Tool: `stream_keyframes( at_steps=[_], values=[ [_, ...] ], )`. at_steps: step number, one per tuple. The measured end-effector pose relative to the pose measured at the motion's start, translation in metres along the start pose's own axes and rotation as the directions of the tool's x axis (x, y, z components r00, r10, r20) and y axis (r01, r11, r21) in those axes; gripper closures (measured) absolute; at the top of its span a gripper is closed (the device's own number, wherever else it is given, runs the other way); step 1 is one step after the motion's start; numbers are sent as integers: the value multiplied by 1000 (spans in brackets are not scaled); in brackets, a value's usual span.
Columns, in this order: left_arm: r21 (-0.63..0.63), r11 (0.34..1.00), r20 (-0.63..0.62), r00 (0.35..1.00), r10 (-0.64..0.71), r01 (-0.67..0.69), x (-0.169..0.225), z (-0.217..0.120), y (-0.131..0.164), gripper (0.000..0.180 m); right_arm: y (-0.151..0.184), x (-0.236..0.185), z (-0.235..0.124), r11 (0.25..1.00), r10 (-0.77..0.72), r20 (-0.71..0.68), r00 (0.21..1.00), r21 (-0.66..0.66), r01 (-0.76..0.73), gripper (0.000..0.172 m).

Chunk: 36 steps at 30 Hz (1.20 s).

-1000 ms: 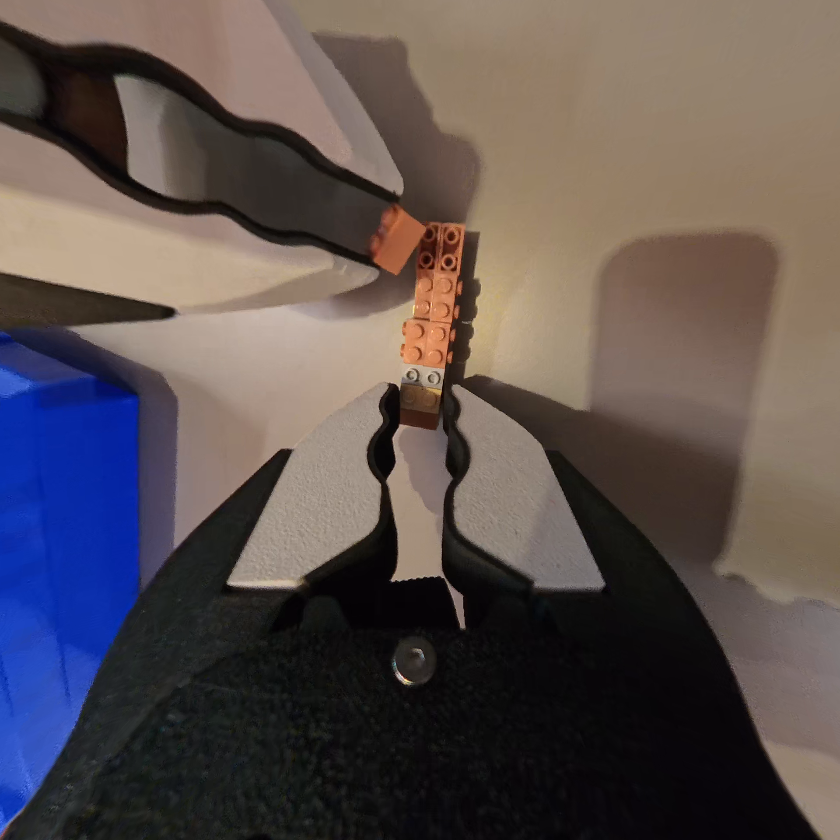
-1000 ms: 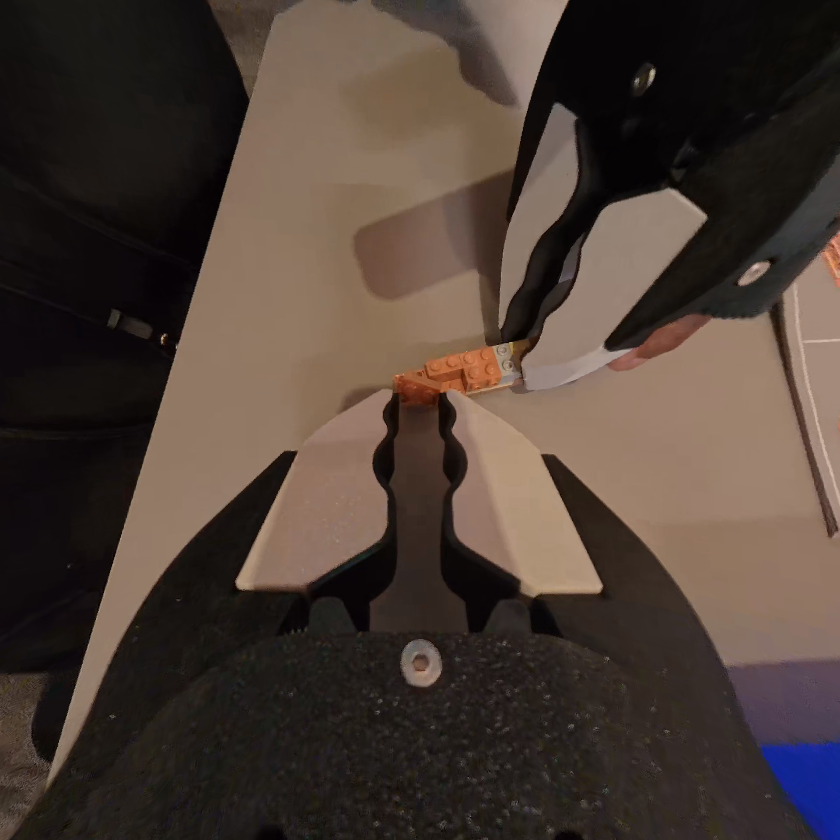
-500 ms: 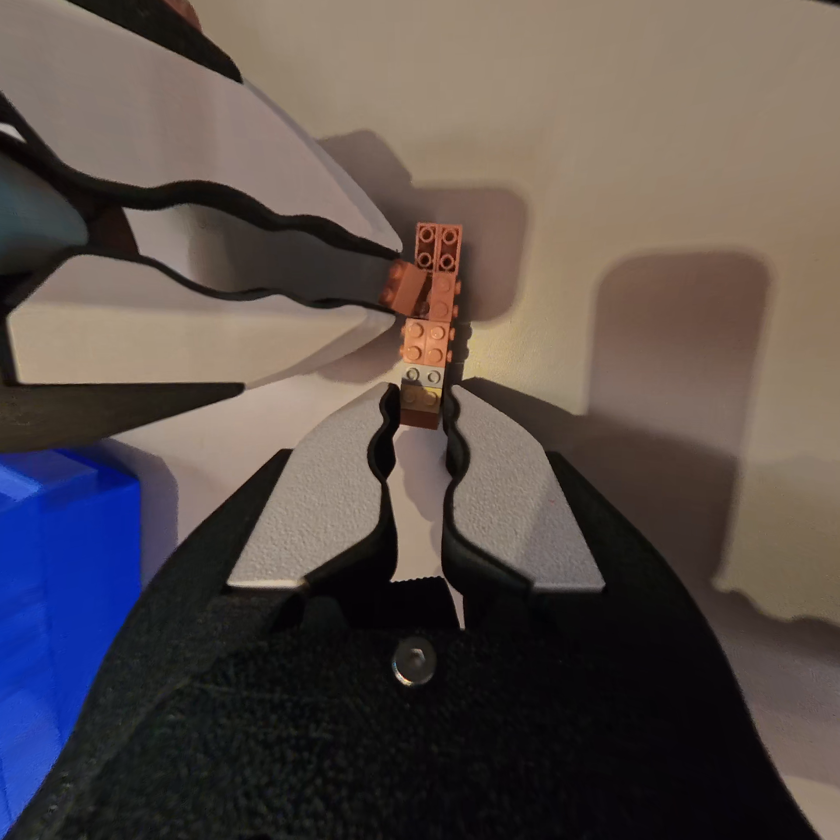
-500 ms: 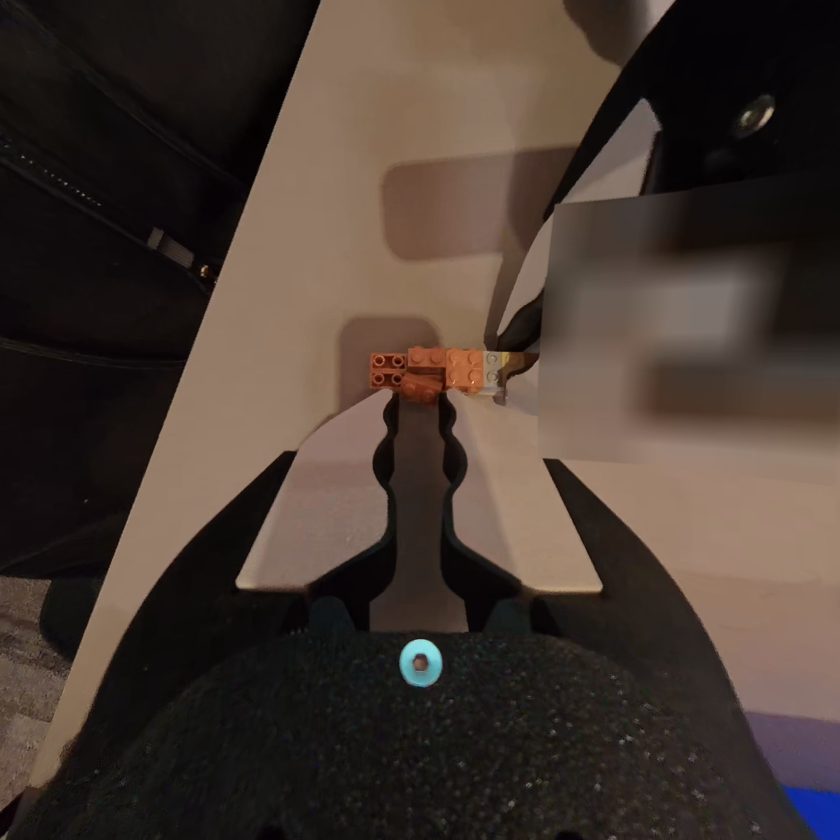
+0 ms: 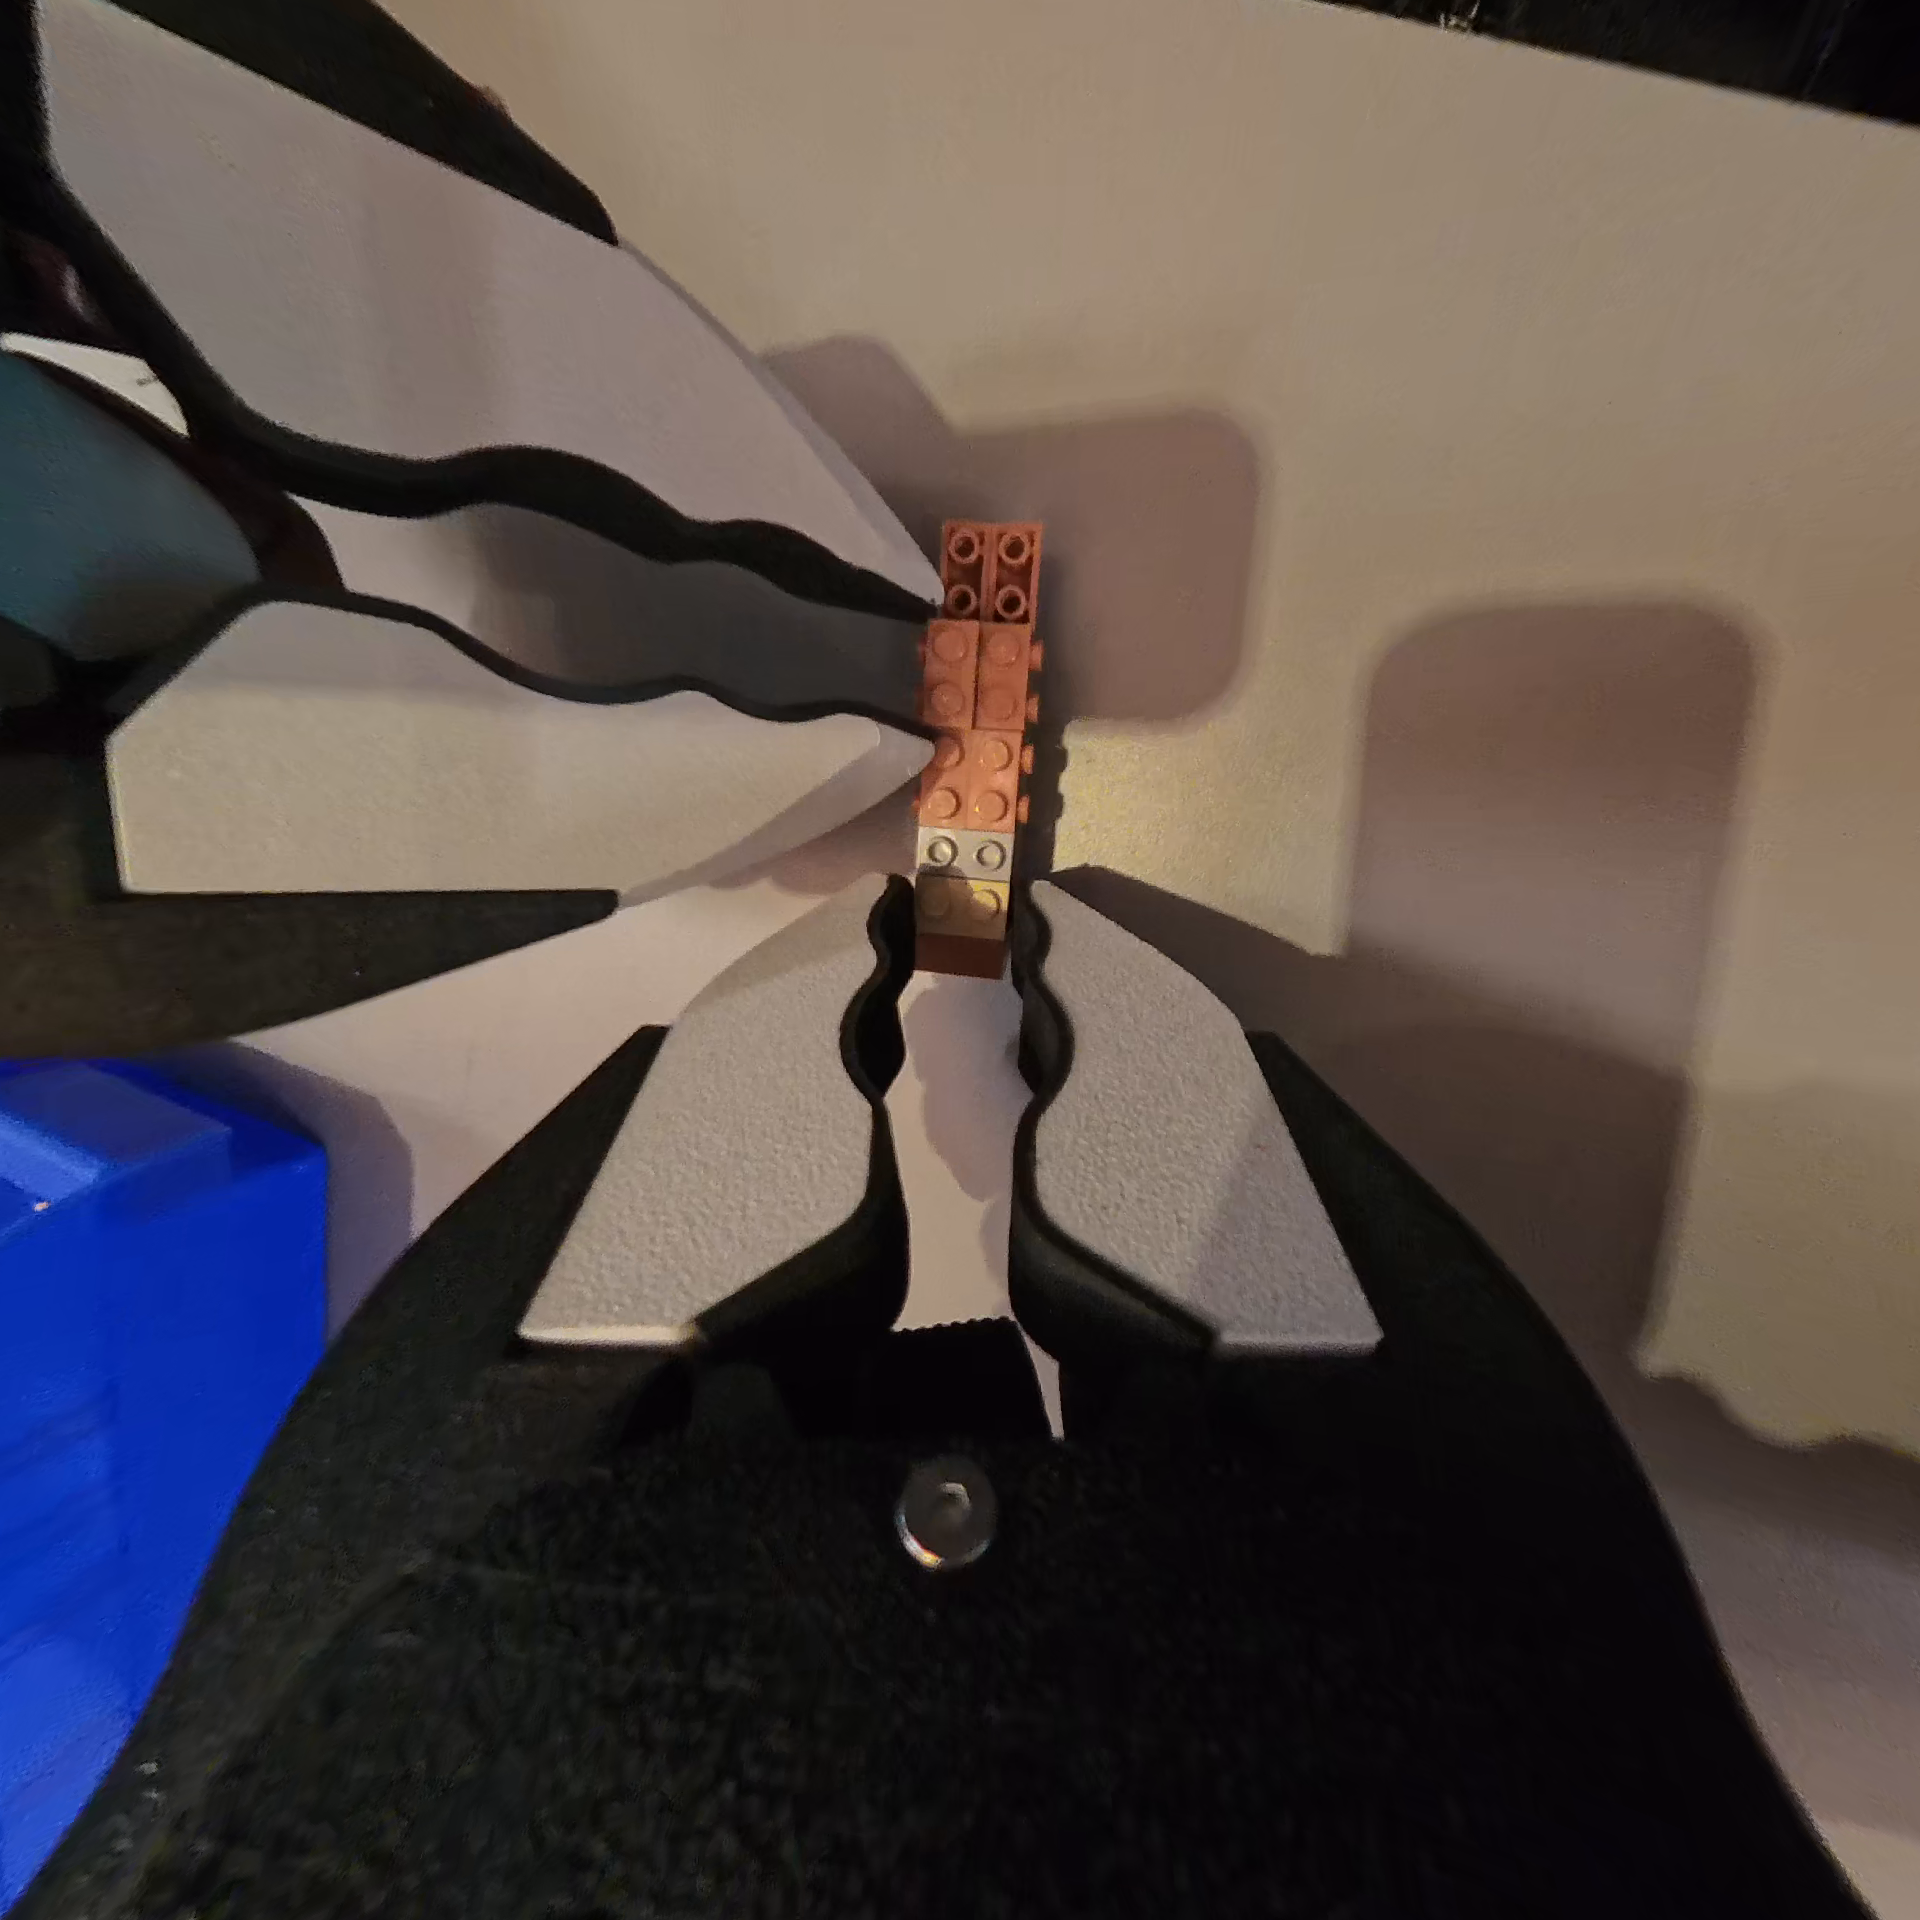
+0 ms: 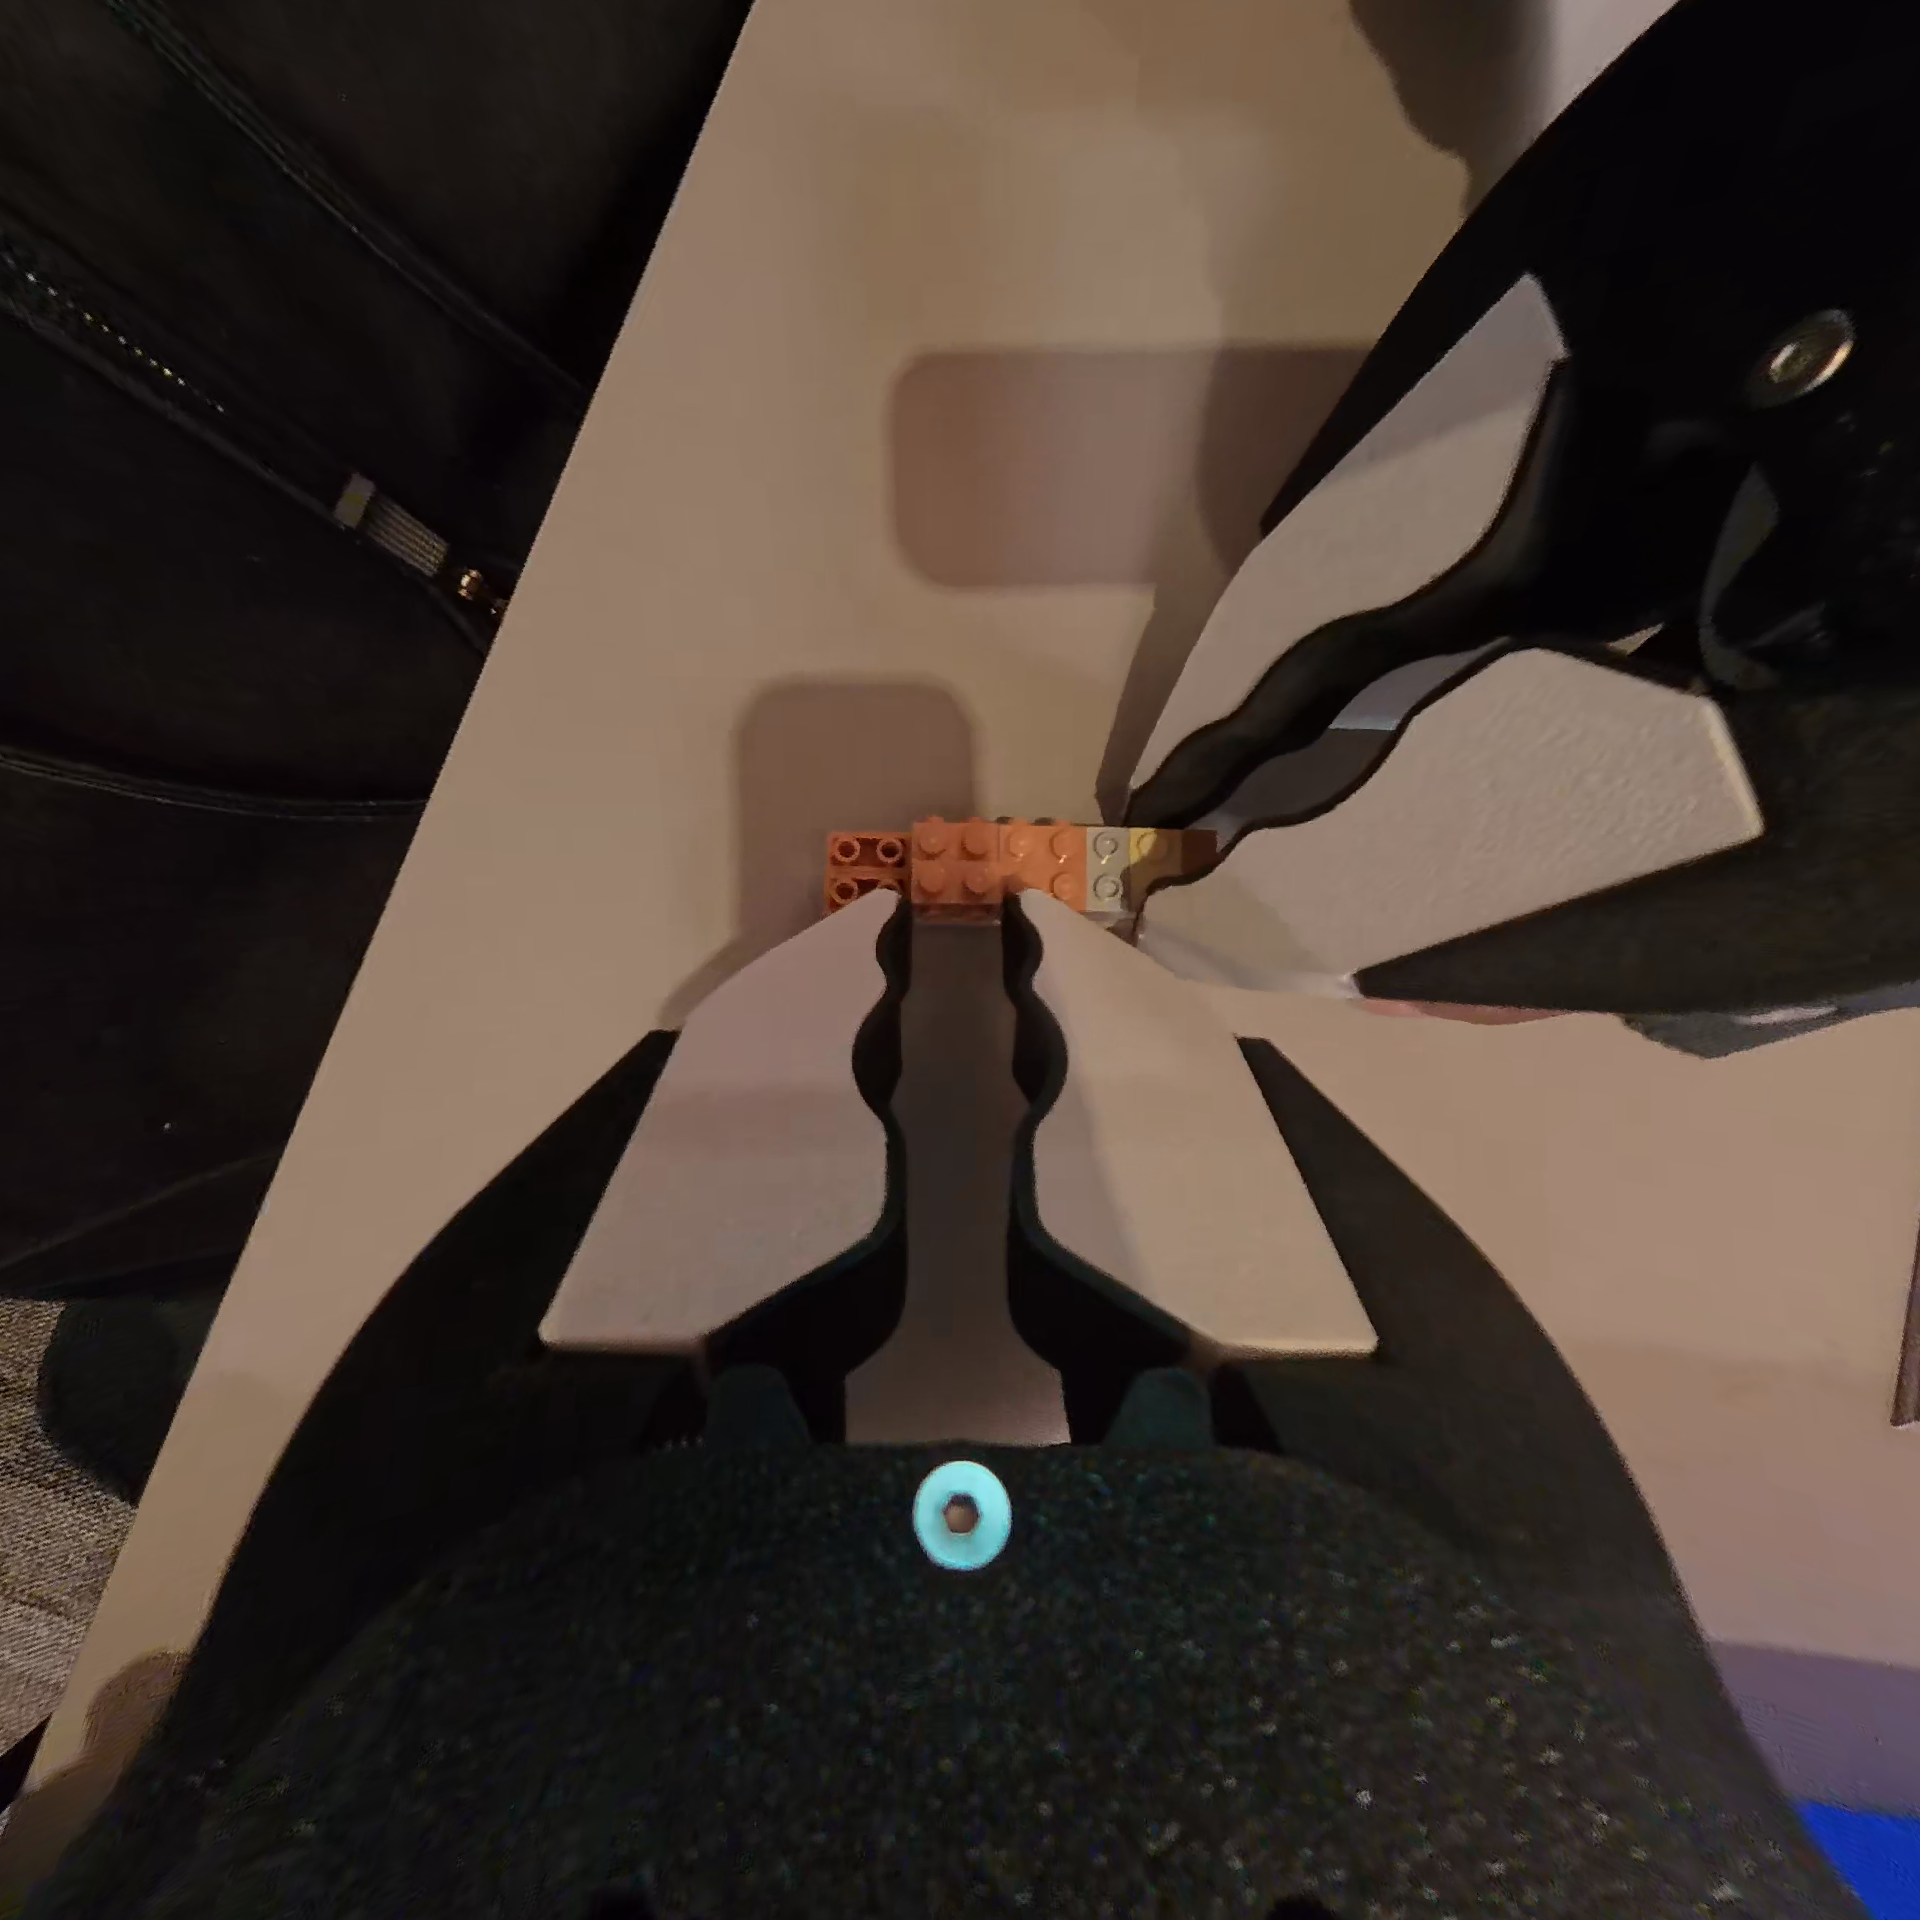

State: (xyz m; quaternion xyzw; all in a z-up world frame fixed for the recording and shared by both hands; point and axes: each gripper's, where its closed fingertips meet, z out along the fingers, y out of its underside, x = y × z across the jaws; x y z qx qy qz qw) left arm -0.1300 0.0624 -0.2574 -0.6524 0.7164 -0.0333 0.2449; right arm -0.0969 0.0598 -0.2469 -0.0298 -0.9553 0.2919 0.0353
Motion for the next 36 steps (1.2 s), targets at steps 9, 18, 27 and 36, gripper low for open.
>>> stream_keyframes(
  at_steps=[9,18,27,36],
  values=[
    [73,997,23,1000,-20,18,-3,1,0,163,2,2,-2,1000,-9,-35,999,17,9,151],
    [128,991,48,998,-34,27,-6,-5,-3,163,-5,4,-16,994,-64,-97,993,78,72,146],
    [229,971,74,994,-86,67,-9,-22,-9,163,-14,8,-41,909,-319,-365,874,142,391,146],
    [295,952,87,990,-107,77,-11,-40,-16,163,-29,11,-40,799,-493,-544,678,24,600,132]
  ],
)
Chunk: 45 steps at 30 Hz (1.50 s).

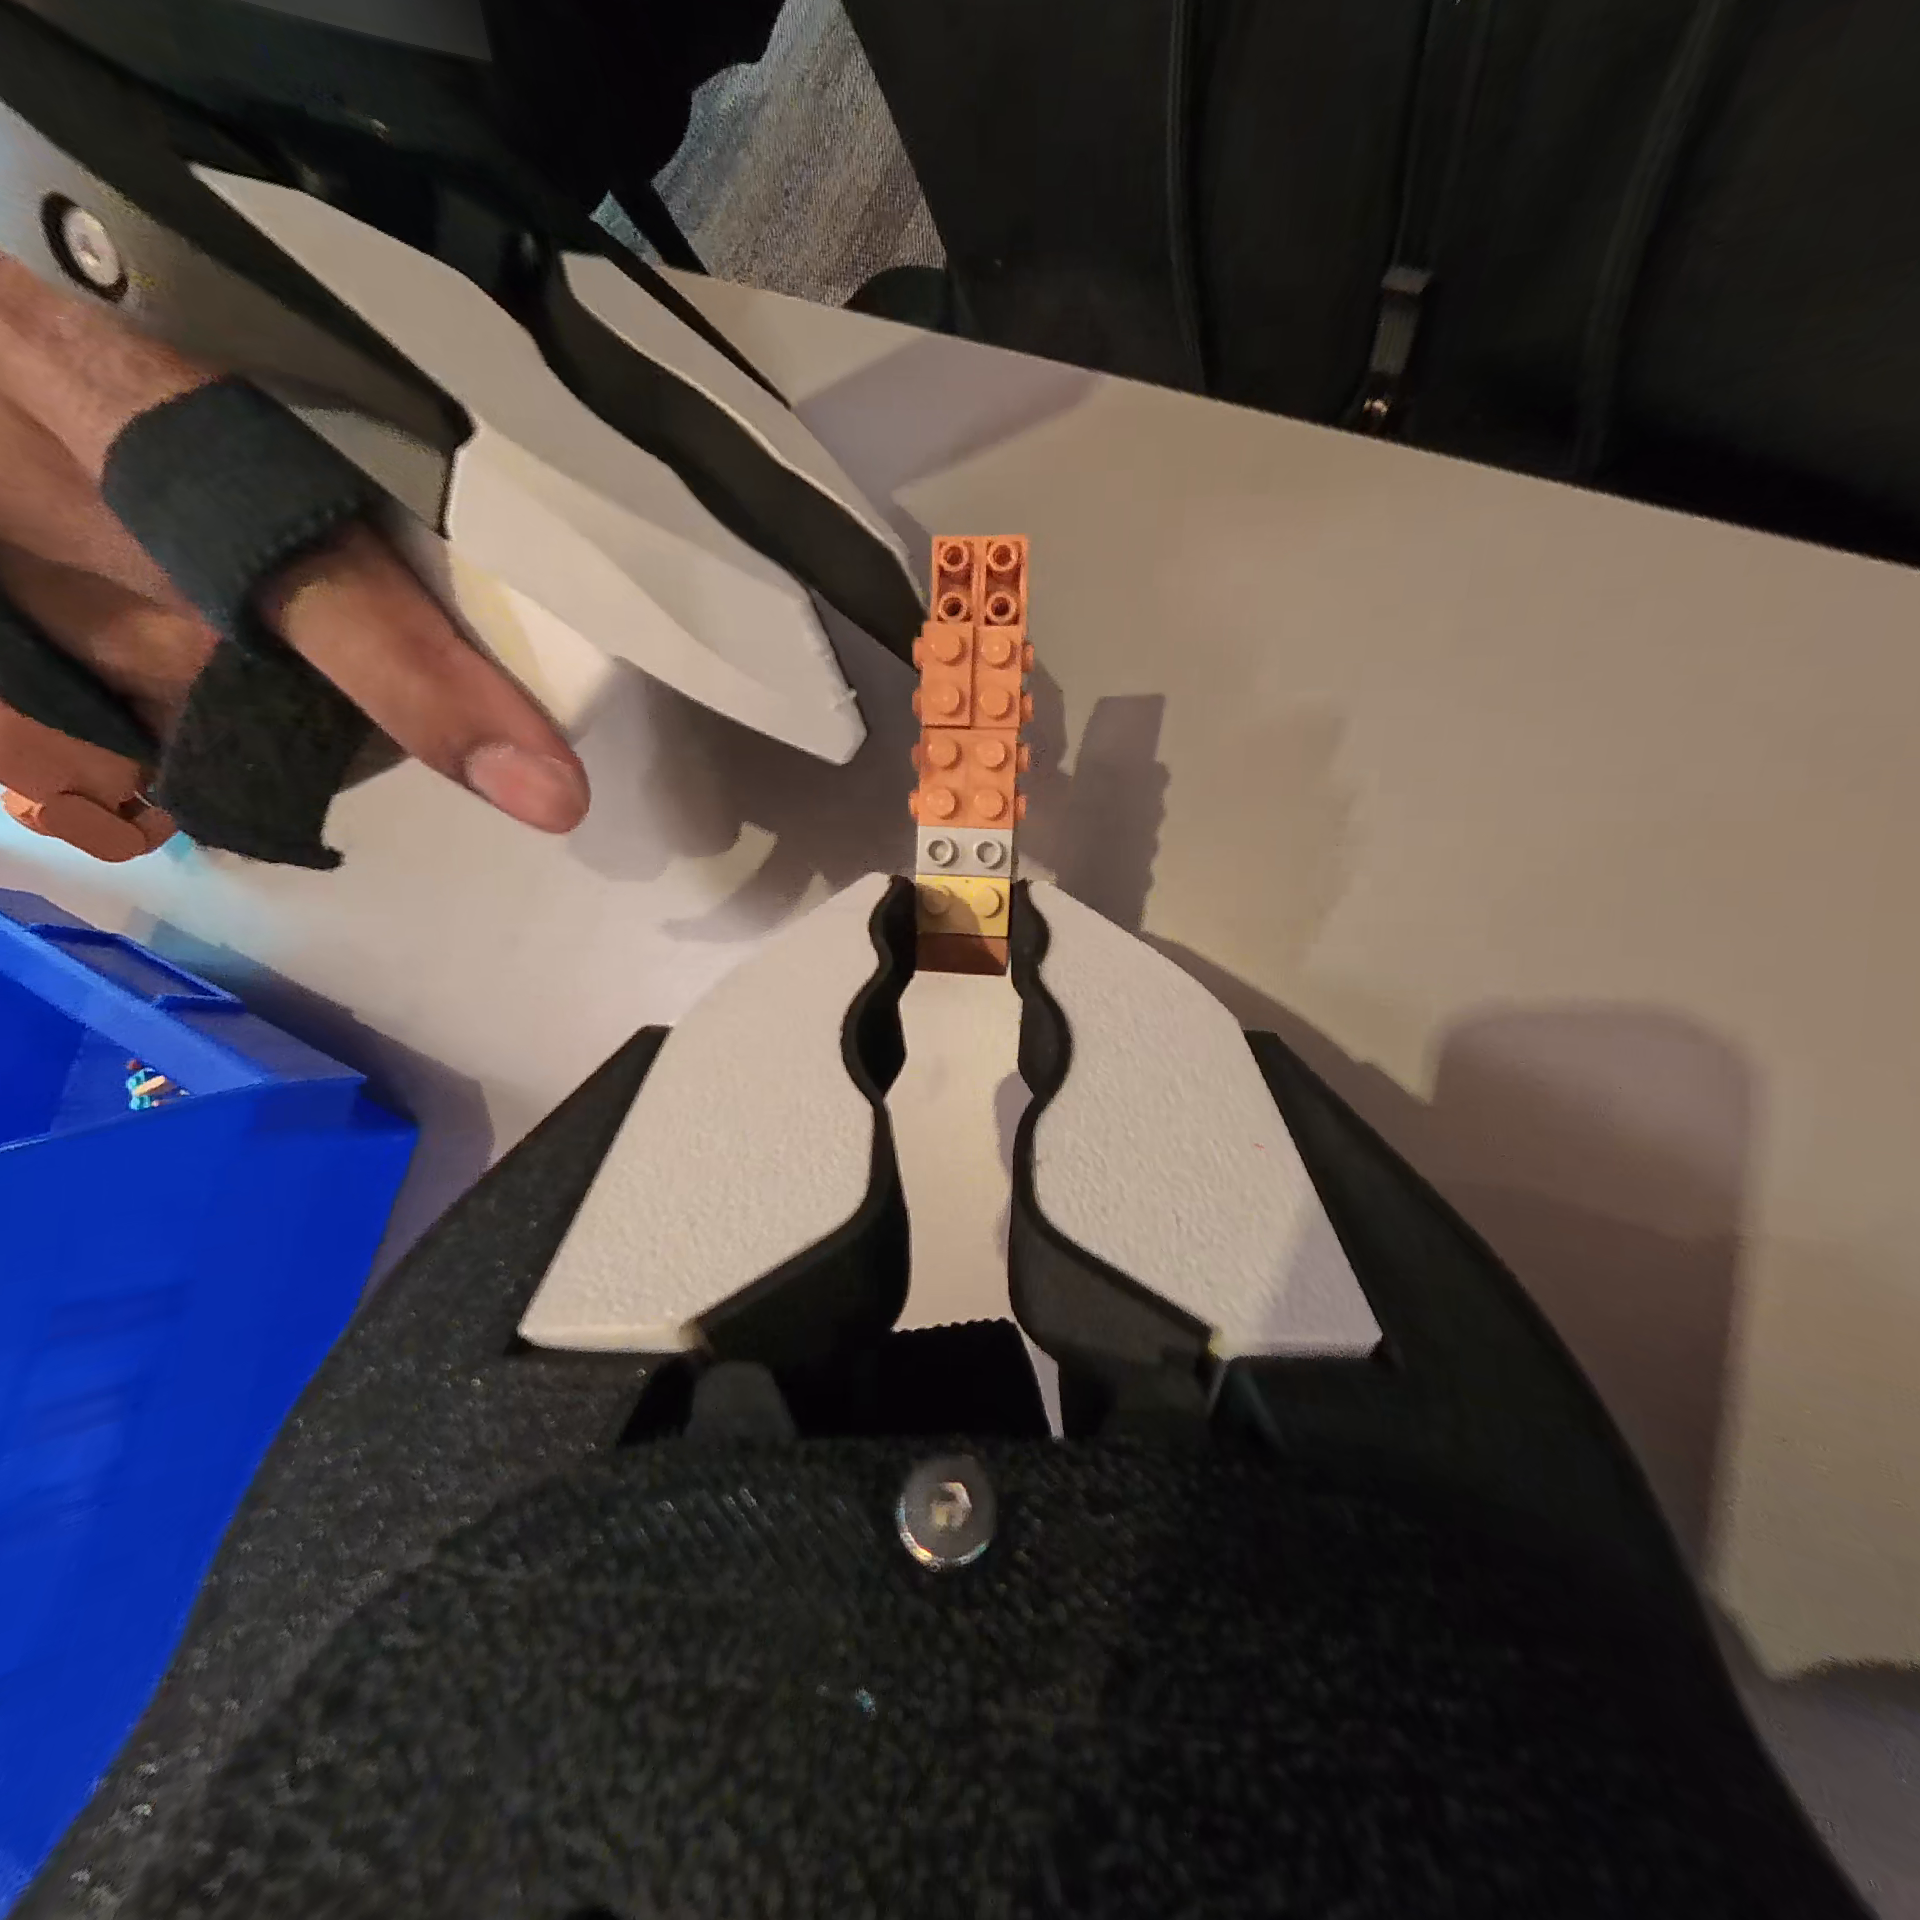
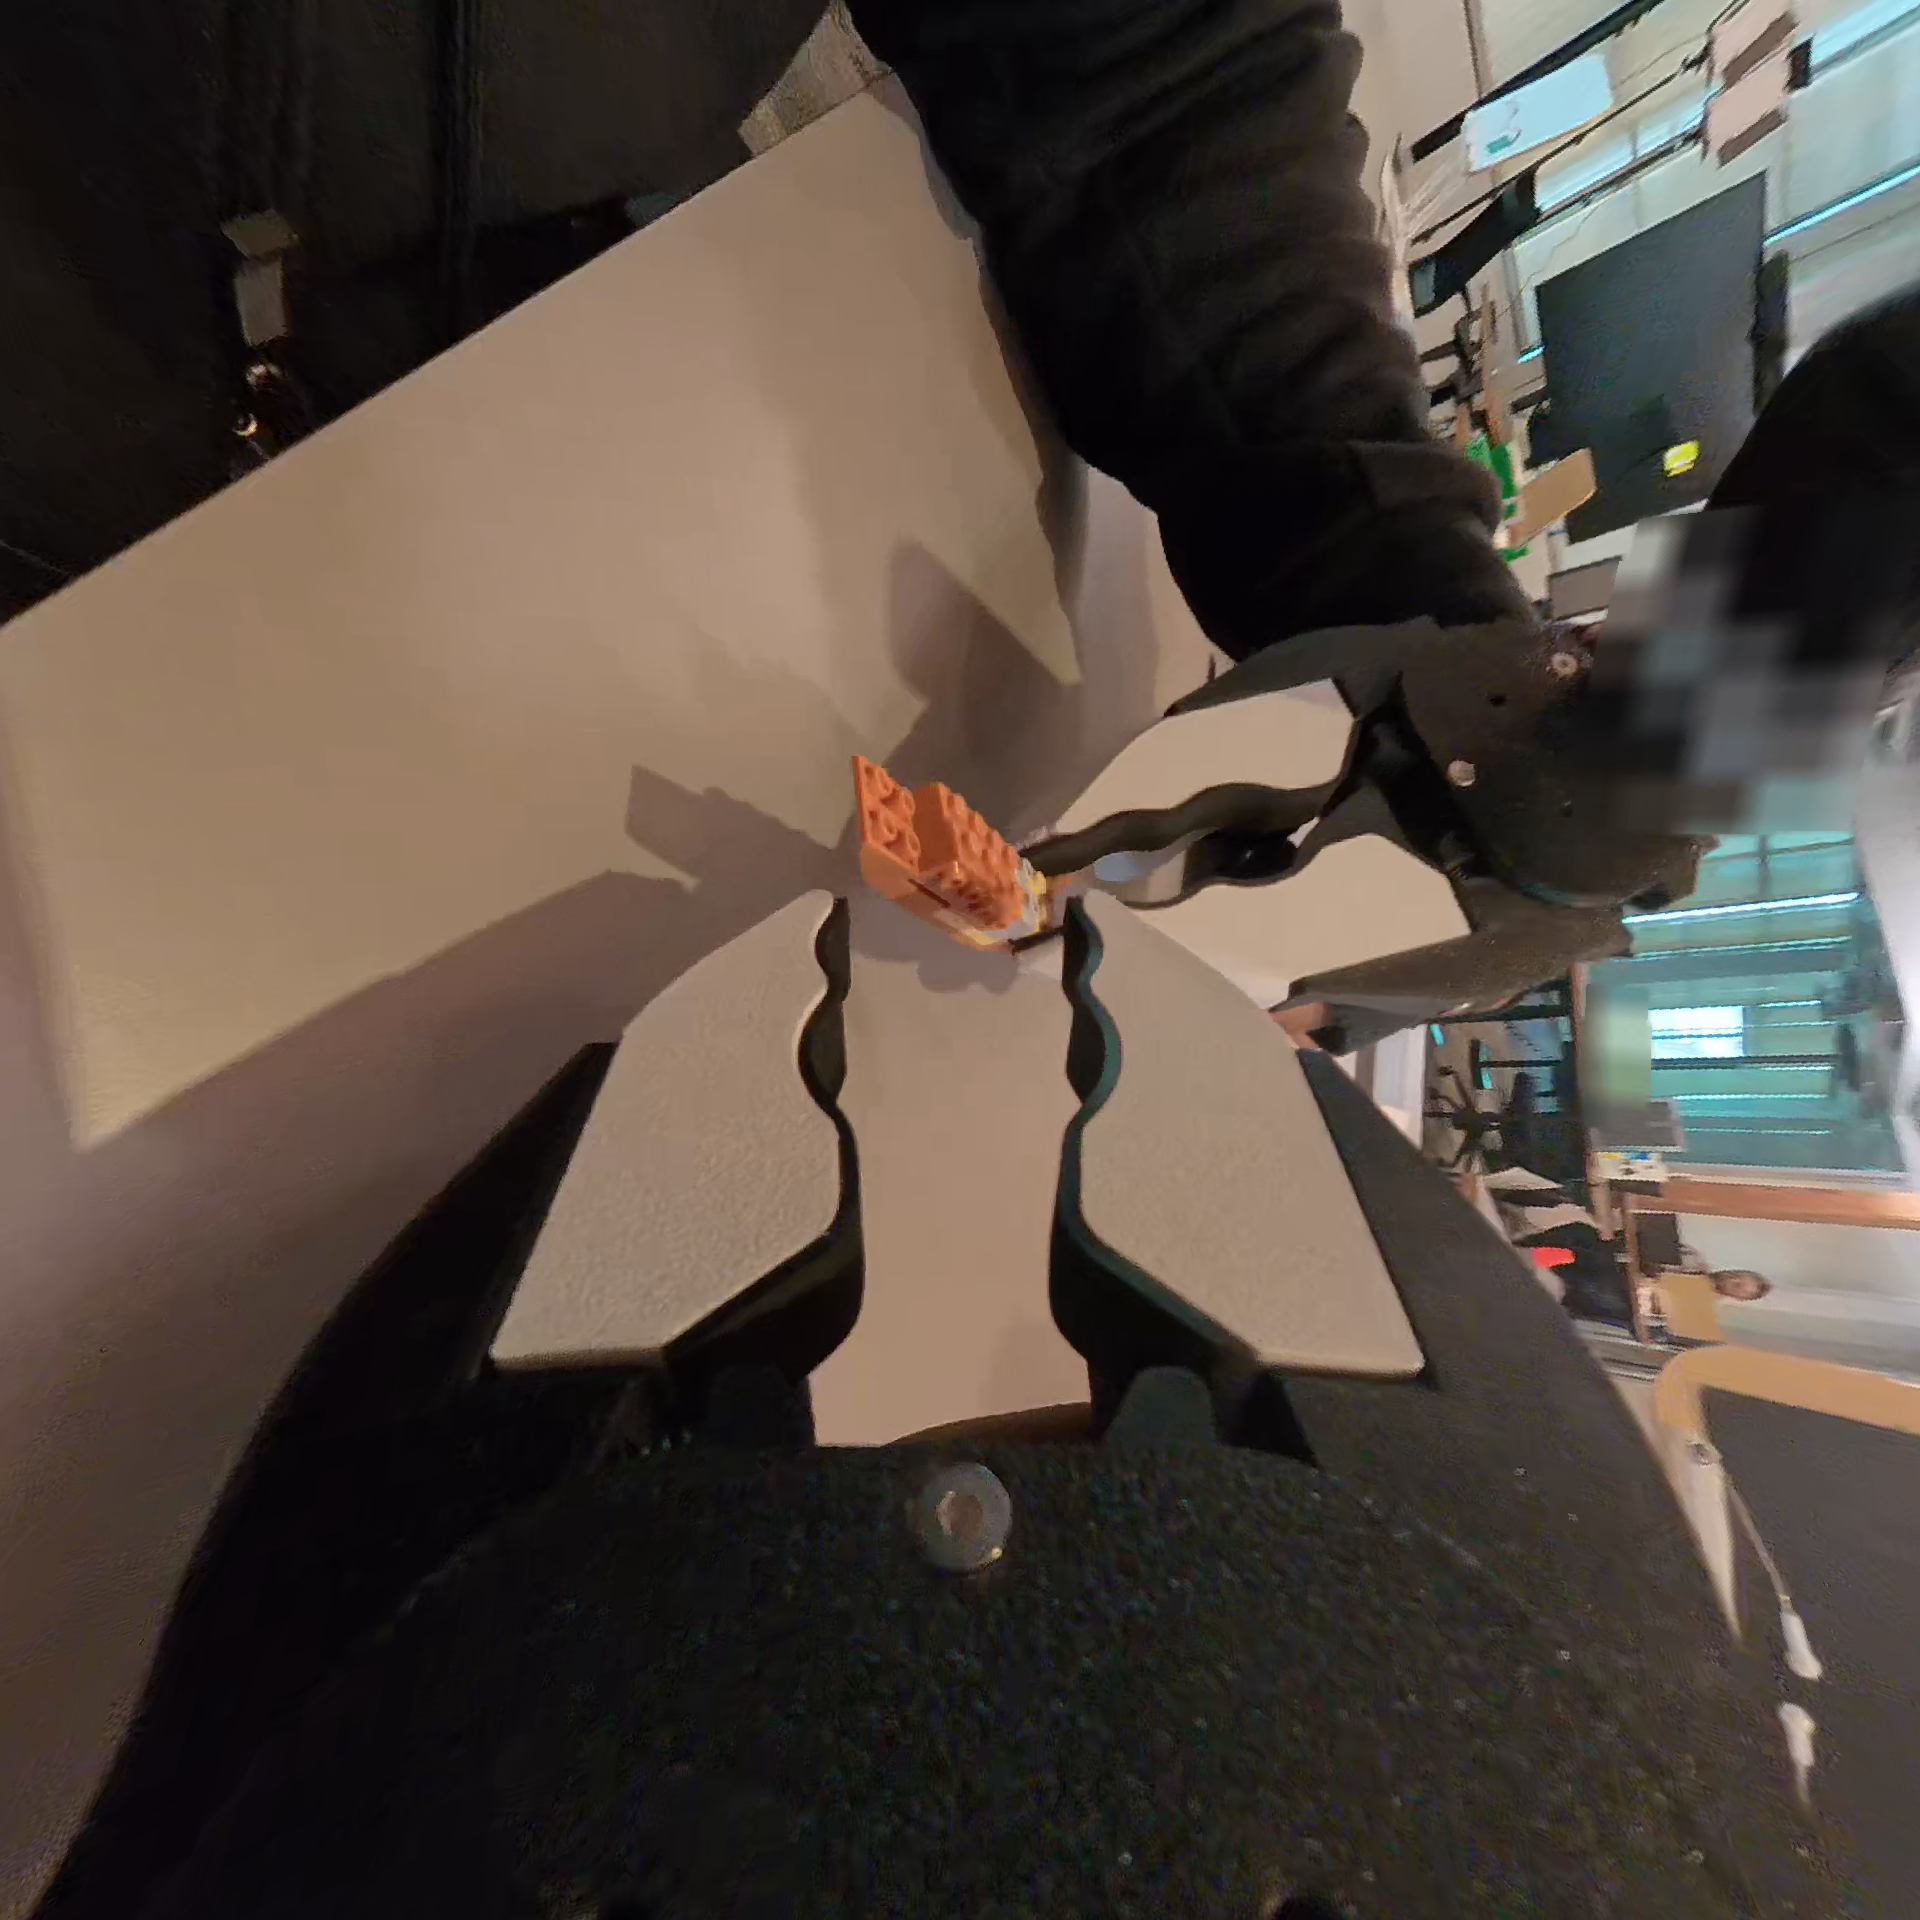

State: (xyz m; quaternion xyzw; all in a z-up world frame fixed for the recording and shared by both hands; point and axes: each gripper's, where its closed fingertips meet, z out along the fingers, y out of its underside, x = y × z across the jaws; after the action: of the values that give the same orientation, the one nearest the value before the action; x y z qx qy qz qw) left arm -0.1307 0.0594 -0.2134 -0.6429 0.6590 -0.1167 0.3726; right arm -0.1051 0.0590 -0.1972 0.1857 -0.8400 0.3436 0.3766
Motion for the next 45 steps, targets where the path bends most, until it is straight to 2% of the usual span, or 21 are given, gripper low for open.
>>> stream_keyframes(
  at_steps=[6,11,30,45],
  values=[
    [9,1000,-4,1000,-4,4,1,-1,-2,163,-9,5,0,997,-72,-64,995,18,73,132],
    [19,1000,-3,1000,-5,5,1,-4,-4,163,-14,3,1,993,-110,-78,991,43,113,140],
    [73,996,-7,999,-45,45,0,-7,-9,163,-16,9,5,985,-157,-147,977,44,165,151],
    [116,988,-66,993,-98,105,3,-5,-16,163,-21,8,2,986,-145,-125,982,66,154,152]
  ],
)
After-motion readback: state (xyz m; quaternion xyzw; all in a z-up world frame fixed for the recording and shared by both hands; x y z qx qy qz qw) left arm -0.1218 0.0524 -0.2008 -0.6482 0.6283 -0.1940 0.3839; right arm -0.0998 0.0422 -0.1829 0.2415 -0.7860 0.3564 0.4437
